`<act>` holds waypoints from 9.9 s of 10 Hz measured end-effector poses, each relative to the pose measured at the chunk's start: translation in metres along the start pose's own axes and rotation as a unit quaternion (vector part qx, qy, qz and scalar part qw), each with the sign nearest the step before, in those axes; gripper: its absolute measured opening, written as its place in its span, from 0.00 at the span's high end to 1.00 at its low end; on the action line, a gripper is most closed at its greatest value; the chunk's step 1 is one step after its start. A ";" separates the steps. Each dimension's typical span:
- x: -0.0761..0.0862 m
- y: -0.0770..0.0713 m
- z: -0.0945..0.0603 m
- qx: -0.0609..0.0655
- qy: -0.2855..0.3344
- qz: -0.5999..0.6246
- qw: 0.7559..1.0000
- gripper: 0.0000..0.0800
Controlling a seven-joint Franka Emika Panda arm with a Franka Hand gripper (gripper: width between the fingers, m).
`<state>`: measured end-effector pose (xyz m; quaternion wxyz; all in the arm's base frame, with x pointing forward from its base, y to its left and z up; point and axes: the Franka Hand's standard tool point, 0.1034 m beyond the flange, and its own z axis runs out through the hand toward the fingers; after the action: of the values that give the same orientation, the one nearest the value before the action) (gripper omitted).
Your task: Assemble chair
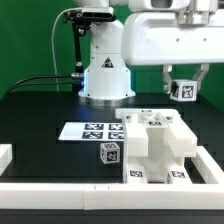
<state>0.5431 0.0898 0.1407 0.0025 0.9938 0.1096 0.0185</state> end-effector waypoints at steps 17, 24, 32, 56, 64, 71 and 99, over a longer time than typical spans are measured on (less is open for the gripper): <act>0.001 0.007 0.023 -0.006 -0.001 0.002 1.000 0.38; 0.002 0.007 0.022 -0.005 -0.002 0.009 1.000 0.19; 0.008 0.008 0.028 -0.008 0.008 0.013 1.000 0.49; 0.008 -0.010 0.012 0.022 0.025 -0.014 0.999 0.19; 0.016 -0.012 0.023 0.013 0.010 -0.123 0.992 0.52; 0.019 -0.015 0.024 0.017 0.023 0.217 0.976 0.65; 0.016 -0.034 0.017 0.030 0.012 0.211 0.977 0.65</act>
Offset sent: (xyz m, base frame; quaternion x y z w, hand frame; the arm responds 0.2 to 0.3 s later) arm -0.0021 0.0049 -0.0054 0.0091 0.0052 0.0182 0.9998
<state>0.5514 0.1268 0.1240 -0.0324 0.9939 -0.1016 0.0272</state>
